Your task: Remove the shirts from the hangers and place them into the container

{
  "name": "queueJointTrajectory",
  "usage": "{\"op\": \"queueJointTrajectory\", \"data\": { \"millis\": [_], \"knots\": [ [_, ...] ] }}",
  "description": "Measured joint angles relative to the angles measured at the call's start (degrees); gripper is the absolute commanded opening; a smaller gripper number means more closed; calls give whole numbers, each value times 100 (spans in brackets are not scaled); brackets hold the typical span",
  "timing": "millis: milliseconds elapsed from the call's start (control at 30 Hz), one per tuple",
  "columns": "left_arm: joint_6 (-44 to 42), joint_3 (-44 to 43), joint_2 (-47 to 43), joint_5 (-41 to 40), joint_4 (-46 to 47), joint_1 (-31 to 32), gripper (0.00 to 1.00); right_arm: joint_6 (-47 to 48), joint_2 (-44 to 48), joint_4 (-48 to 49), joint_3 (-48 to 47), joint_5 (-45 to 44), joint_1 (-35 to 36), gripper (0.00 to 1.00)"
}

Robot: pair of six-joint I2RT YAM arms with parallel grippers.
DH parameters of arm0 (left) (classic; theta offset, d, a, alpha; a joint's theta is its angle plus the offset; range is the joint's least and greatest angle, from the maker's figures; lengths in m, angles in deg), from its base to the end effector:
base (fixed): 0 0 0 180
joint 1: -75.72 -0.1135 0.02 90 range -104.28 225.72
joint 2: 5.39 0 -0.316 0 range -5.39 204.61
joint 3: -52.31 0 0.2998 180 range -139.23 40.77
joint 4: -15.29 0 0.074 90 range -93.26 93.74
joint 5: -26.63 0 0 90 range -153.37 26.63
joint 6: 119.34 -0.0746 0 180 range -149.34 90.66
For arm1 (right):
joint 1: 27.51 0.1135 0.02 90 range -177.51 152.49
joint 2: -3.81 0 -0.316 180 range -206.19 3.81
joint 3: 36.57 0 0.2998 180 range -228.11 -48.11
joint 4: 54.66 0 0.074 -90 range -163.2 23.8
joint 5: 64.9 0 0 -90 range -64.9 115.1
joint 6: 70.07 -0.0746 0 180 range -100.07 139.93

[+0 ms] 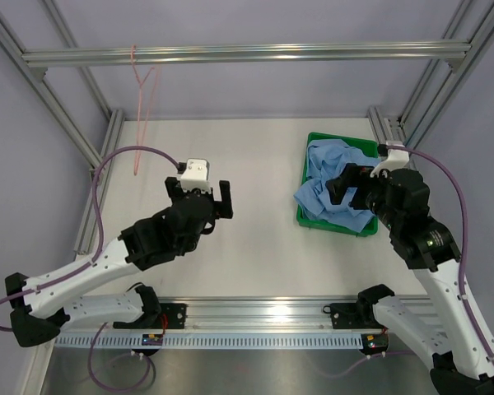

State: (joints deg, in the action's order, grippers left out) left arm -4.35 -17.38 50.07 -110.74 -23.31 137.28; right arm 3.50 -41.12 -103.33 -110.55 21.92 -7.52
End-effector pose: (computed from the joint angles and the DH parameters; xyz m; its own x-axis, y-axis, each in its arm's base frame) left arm 0.1649 -0.1892 0.3961 -0.2949 -0.0564 -0.9539 0.1675 0.9798 -0.1097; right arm 0.1877 0.0639 0.4324 -0.3853 0.1603 -0.9087 -0.1910 0.9496 0.2486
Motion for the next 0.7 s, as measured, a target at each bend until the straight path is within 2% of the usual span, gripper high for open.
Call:
{"op": "queueJointTrajectory", "data": {
  "millis": [133, 300, 700],
  "knots": [
    [-219, 0, 146, -671, 146, -2, 99, 9, 68, 7, 101, 223, 70, 100],
    [-573, 0, 203, -1097, 505, -2, 99, 33, 170, 48, 173, 310, 79, 100],
    [-787, -2, 402, -1161, 610, -2, 99, 37, 188, 396, 367, 291, 85, 99]
  ]
}}
